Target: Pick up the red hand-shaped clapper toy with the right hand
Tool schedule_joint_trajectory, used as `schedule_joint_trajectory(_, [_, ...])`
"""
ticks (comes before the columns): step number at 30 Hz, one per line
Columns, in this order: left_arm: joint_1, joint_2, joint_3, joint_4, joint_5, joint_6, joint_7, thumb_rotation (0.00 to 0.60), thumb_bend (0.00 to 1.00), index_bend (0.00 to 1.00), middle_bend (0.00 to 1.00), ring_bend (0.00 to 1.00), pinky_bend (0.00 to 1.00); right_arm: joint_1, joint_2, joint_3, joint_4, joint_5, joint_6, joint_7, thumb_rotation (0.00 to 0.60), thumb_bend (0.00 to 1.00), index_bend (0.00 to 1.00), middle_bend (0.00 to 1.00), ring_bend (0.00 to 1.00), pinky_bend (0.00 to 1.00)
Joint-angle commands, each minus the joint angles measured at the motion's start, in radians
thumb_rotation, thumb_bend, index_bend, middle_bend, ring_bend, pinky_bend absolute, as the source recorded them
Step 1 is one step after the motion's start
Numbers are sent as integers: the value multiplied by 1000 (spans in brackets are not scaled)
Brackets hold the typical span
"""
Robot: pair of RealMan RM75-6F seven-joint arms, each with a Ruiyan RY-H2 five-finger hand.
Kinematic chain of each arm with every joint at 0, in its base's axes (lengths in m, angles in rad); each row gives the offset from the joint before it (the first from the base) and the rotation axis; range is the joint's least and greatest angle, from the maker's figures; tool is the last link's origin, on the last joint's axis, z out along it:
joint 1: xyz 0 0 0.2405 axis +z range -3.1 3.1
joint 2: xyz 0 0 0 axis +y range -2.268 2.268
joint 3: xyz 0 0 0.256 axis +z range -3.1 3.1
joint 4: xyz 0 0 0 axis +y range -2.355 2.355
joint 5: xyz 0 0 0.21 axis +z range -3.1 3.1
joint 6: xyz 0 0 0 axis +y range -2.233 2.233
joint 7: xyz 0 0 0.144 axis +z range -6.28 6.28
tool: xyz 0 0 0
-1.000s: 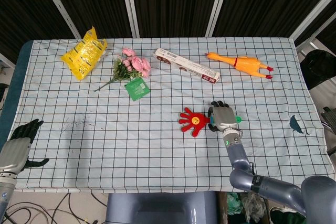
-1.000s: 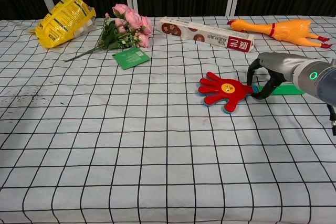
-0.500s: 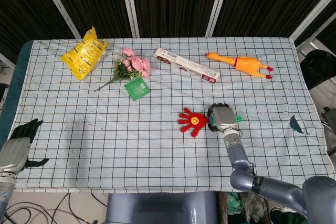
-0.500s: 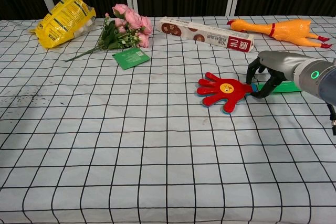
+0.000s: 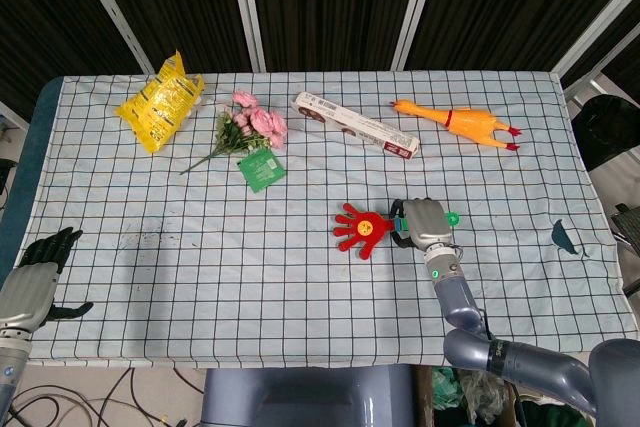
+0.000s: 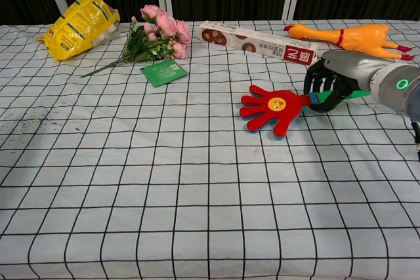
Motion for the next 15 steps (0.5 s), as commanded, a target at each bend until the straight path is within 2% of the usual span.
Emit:
schedule_joint_trajectory(1, [0,1,1,0,1,0,0,600,0,0,0,0,0,-8,6,7,-13,-7,9,19,600,566,722,533,476,407])
schedule_joint_trajectory(8, [0,4,2,-6,-4,-6,-6,600,0,0,0,0,0,-32,19,38,-45,-33,33,101,600,611,784,642,592,590])
schedule_joint_trajectory(15, [-2,6,3,-11,-8,-12,-8,600,0,0,0,0,0,-61,36,73,-70,-85,57,217,600,643,854,726,676,666])
